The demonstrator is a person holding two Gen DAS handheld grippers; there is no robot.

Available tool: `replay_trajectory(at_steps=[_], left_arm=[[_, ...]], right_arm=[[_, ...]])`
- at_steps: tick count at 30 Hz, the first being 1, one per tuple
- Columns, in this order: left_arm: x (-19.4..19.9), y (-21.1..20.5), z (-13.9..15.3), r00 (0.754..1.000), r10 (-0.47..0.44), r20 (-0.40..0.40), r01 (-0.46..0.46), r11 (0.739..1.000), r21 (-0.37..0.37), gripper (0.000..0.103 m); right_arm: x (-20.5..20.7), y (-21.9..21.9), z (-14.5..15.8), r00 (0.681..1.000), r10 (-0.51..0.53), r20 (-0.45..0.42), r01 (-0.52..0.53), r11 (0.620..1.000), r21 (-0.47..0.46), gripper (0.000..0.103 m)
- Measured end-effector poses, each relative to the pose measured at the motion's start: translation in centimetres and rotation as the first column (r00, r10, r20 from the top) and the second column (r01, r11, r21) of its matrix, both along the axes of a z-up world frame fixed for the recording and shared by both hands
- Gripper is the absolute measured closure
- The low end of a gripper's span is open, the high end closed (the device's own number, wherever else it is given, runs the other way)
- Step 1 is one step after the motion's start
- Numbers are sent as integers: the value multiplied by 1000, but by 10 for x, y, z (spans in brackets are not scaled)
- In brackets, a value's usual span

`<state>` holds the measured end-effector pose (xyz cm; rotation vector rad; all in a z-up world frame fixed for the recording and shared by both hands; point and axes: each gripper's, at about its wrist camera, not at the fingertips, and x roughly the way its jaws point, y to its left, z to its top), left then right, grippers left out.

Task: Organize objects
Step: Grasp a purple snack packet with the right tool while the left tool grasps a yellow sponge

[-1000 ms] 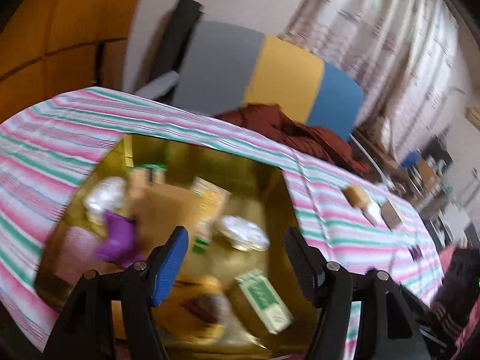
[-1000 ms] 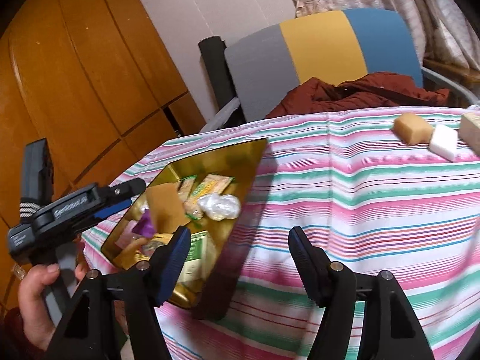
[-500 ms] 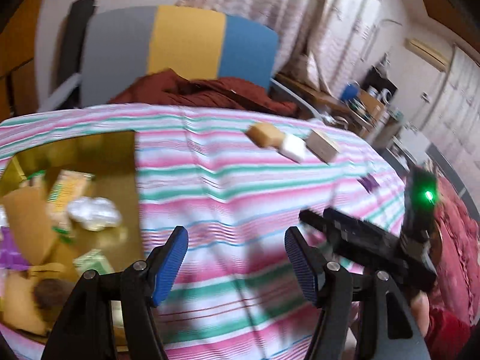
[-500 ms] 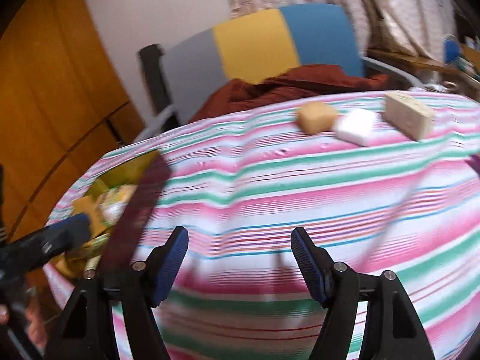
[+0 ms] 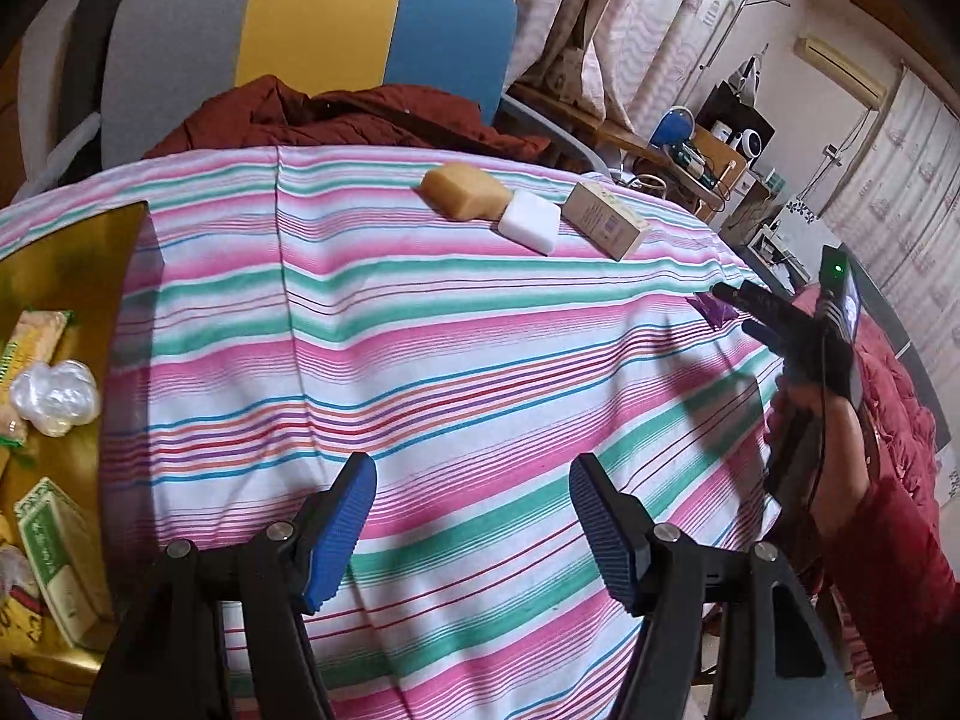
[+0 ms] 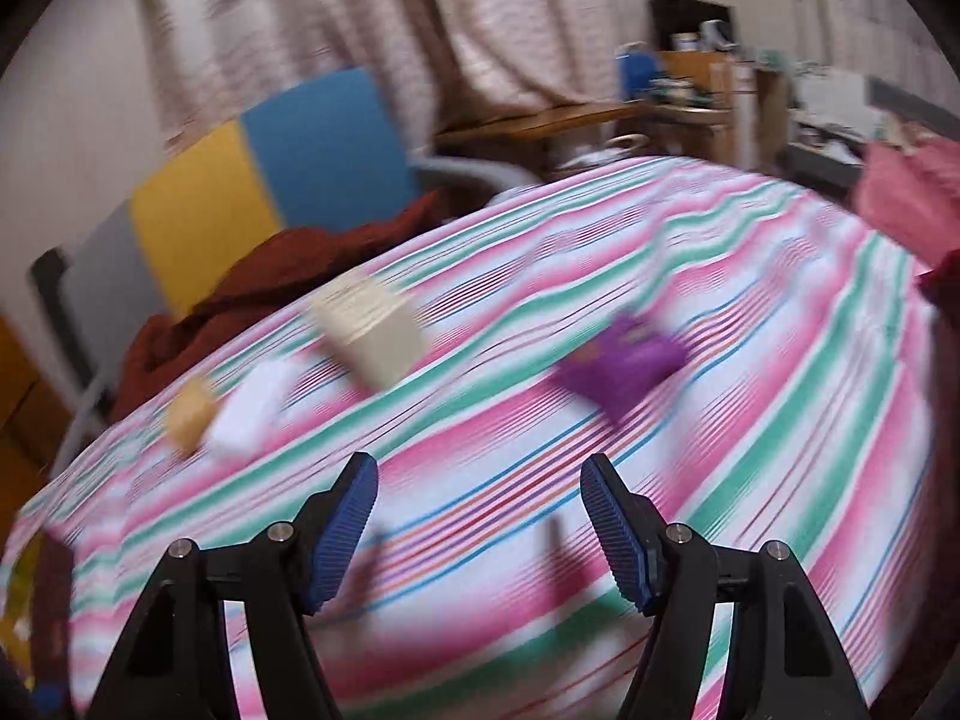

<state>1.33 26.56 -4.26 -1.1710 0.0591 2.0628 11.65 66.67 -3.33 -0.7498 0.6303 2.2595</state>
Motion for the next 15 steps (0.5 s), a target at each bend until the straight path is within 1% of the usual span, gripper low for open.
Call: replay_trajectory(at_steps=[2,5,9,12,13,15], left_arm=[[0,5,-2,1000,-3,3,3,1000,-14,35],[0,13,-5,1000,-14,4,14,999,-32,35],[0,22,-8,1000,-31,1,31,998,-53,35],[-3,28,-11,999,-34,4,34,997,-66,35],[-4,31,-11,999,-34,6,34,997,-67,35],[-7,36,-12,999,-35,15,36,997,-65,35]], right_arm=[[-1,23,-2,998,-55,15,55,998,-6,32],[-12,53,-8,995,-92,29,92,995,-32,32],[-27,68,-12,995,-82,58,82,997,-8,32],[-37,70,-16,995,-57,76,58,998,-14,32],[-40,72,-17,995,-56,82,57,998,-19,33],[-40,76,-22,995,-49,92,52,998,-31,41]])
